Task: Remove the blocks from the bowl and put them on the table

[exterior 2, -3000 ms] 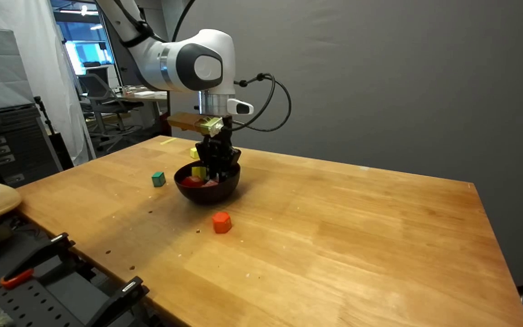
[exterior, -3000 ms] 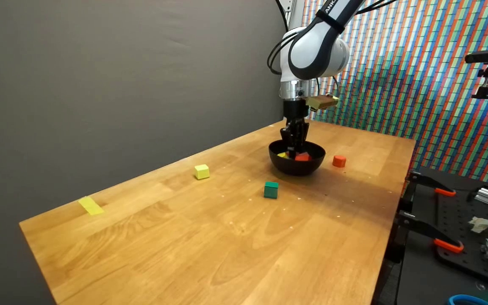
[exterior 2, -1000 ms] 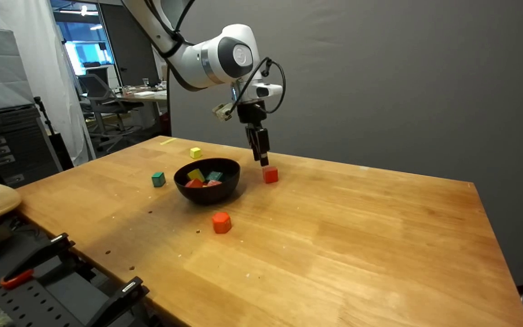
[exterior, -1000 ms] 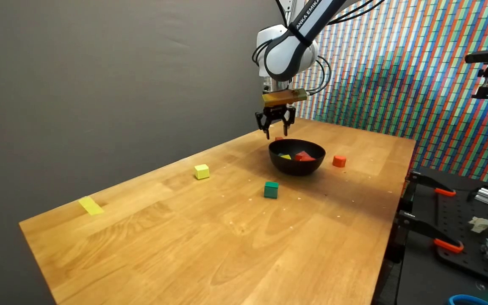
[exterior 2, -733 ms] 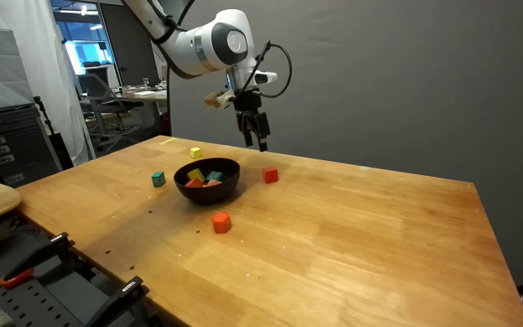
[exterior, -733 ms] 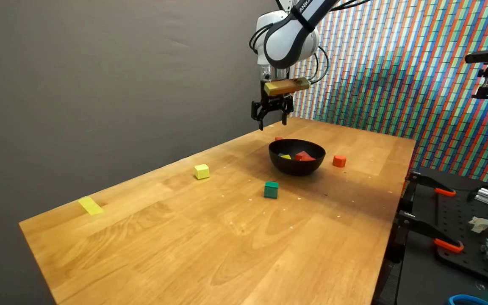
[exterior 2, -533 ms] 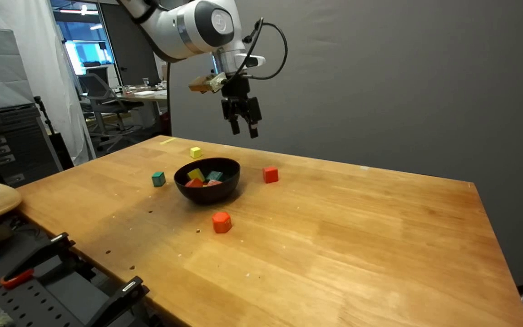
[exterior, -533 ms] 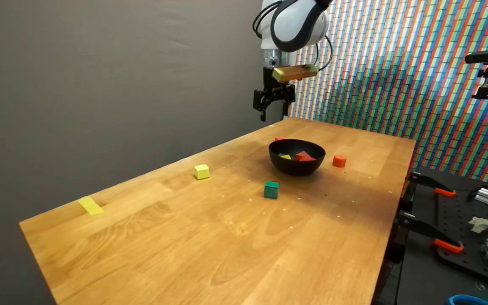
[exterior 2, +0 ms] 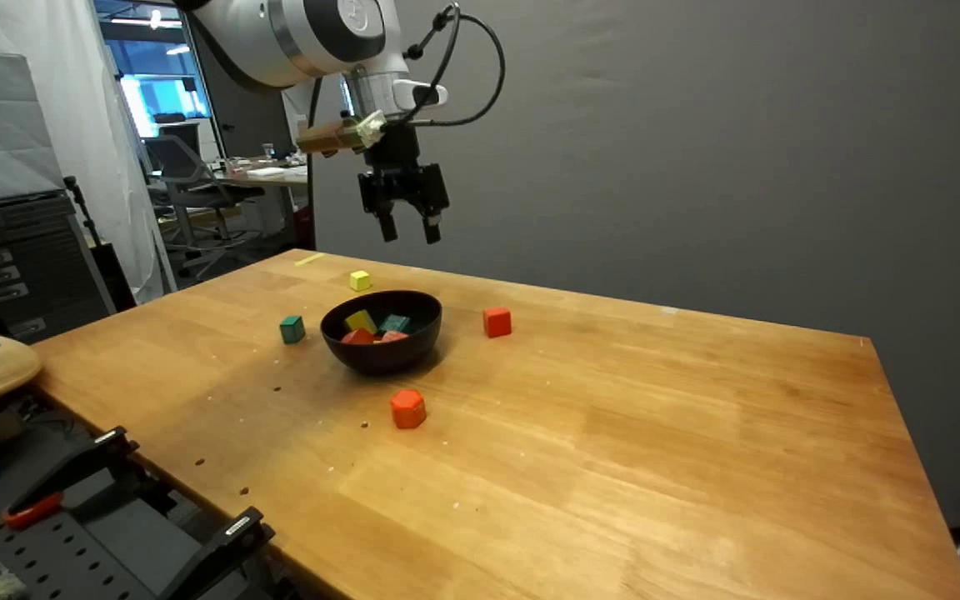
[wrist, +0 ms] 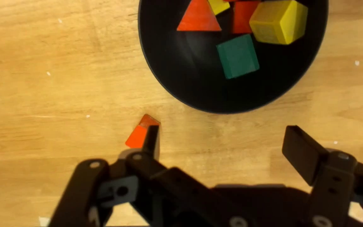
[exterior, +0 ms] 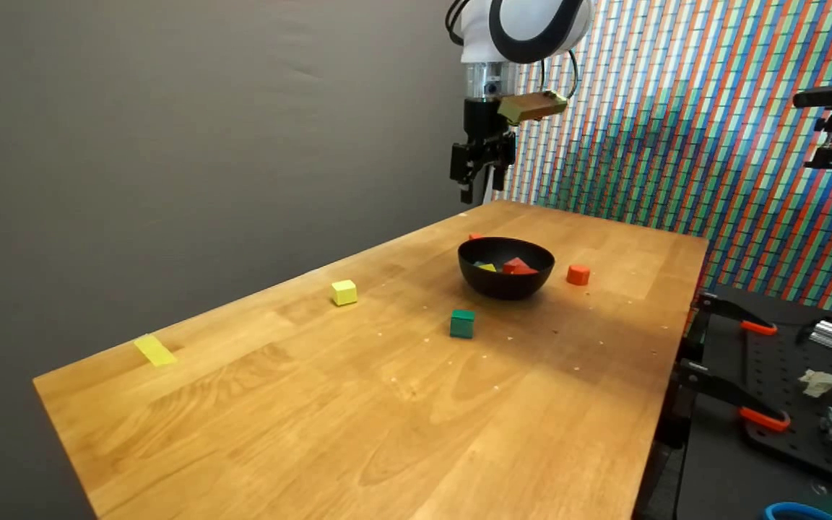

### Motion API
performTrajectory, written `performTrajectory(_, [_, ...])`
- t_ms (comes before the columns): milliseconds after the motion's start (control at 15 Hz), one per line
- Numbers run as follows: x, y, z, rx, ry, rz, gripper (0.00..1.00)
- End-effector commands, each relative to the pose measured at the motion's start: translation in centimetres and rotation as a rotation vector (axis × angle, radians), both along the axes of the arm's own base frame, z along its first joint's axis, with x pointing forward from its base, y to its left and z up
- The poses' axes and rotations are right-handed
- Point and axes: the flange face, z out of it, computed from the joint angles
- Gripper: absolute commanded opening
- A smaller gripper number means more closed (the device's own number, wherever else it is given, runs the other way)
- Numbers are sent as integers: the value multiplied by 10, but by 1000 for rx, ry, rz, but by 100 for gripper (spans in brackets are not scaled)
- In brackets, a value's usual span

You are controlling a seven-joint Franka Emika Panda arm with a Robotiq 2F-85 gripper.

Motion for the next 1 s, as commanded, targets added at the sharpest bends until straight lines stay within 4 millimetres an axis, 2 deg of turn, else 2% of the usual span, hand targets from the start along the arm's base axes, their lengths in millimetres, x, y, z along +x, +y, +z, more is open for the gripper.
performTrajectory(0, [-8,-7,-23,30,63,189,100])
performTrajectory(400, [-19,-21,-66,163,206,383,100])
performTrajectory(733, [-27,-31,-93,205,313,401,100])
performTrajectory(933, [-29,-28,-104,210,359,401,100])
